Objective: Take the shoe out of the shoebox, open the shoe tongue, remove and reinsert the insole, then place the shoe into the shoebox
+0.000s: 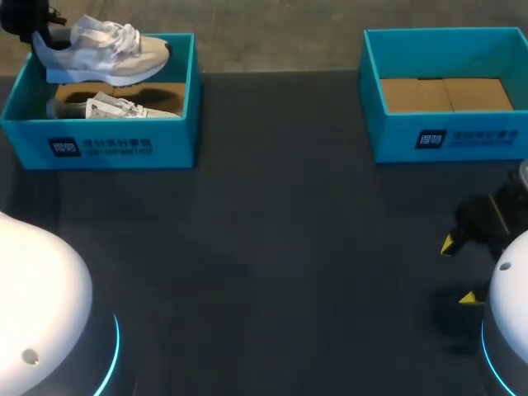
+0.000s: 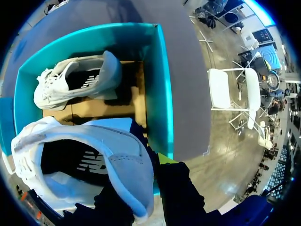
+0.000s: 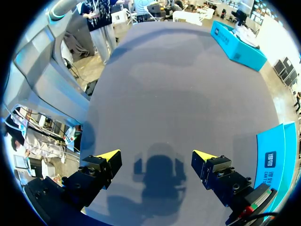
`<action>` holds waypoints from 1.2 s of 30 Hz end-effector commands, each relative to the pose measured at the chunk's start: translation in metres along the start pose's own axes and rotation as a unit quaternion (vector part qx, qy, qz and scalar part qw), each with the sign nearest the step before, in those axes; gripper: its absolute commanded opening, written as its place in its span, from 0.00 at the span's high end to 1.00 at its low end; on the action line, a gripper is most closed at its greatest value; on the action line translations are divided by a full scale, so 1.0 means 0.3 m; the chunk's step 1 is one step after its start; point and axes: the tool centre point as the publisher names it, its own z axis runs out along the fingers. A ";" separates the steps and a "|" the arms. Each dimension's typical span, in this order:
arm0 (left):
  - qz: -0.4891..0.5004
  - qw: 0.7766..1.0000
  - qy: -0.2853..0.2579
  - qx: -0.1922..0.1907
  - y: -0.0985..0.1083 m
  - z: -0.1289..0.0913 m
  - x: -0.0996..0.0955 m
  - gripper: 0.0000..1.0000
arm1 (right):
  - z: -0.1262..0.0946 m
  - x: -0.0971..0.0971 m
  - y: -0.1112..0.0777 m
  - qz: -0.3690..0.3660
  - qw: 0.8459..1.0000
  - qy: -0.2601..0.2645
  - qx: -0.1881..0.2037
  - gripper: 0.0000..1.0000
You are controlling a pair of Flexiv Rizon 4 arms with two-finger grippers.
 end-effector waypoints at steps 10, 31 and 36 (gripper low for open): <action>0.010 1.000 -0.001 0.010 0.028 0.033 -0.030 1.00 | 0.002 0.005 0.000 0.000 1.000 -0.002 0.001 0.00; 0.016 0.999 0.005 0.034 -0.011 0.141 -0.050 1.00 | 0.002 0.005 0.000 0.000 1.000 -0.002 0.001 0.00; 0.000 0.999 0.003 0.041 0.005 0.158 -0.045 1.00 | 0.002 0.005 0.000 0.000 1.000 -0.002 0.001 0.00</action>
